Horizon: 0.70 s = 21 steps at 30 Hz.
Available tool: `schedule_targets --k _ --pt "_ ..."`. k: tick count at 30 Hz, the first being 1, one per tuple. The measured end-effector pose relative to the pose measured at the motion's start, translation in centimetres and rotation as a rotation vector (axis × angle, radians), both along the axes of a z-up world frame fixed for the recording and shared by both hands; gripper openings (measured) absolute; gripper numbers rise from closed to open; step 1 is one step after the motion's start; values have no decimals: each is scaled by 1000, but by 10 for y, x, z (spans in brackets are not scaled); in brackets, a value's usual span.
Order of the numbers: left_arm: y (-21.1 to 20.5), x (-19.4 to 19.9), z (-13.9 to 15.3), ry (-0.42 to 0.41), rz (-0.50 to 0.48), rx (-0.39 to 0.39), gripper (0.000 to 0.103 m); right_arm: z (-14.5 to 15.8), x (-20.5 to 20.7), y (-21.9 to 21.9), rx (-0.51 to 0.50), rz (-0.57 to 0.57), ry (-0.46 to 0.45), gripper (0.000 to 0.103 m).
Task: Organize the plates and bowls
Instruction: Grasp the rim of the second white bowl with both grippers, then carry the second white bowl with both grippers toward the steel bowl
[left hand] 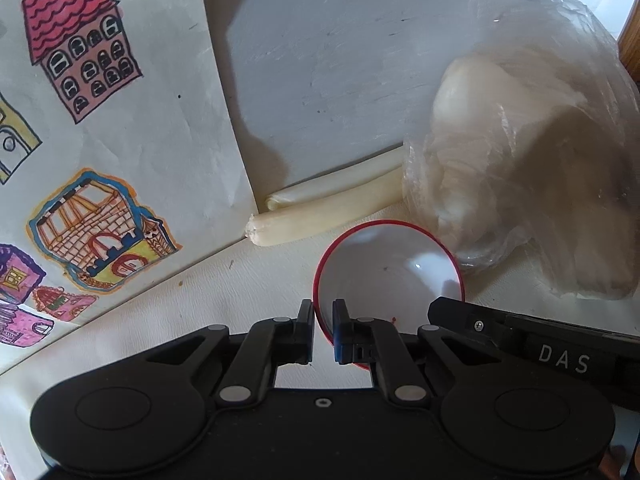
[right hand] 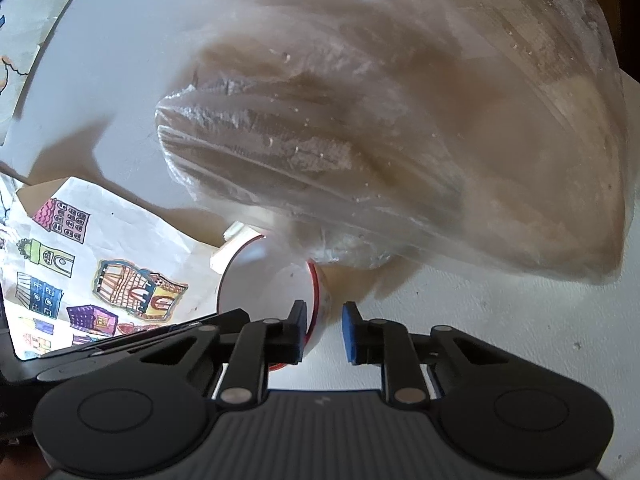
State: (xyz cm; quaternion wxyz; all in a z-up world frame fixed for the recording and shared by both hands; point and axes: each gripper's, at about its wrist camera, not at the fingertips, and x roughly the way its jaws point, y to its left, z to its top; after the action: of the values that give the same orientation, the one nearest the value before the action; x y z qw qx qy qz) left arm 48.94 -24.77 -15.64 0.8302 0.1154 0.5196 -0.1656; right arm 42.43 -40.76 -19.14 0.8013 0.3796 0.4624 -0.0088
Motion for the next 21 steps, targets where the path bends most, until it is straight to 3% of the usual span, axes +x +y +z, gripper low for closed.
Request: schedule_targets --k 3,21 --pt "1 -5 1 -1 1 -1 9 1 -2 0 6 12 -7 14" --pt "16 -68 16 2 30 -98 6 12 -38 2 -32 94 -10 14"
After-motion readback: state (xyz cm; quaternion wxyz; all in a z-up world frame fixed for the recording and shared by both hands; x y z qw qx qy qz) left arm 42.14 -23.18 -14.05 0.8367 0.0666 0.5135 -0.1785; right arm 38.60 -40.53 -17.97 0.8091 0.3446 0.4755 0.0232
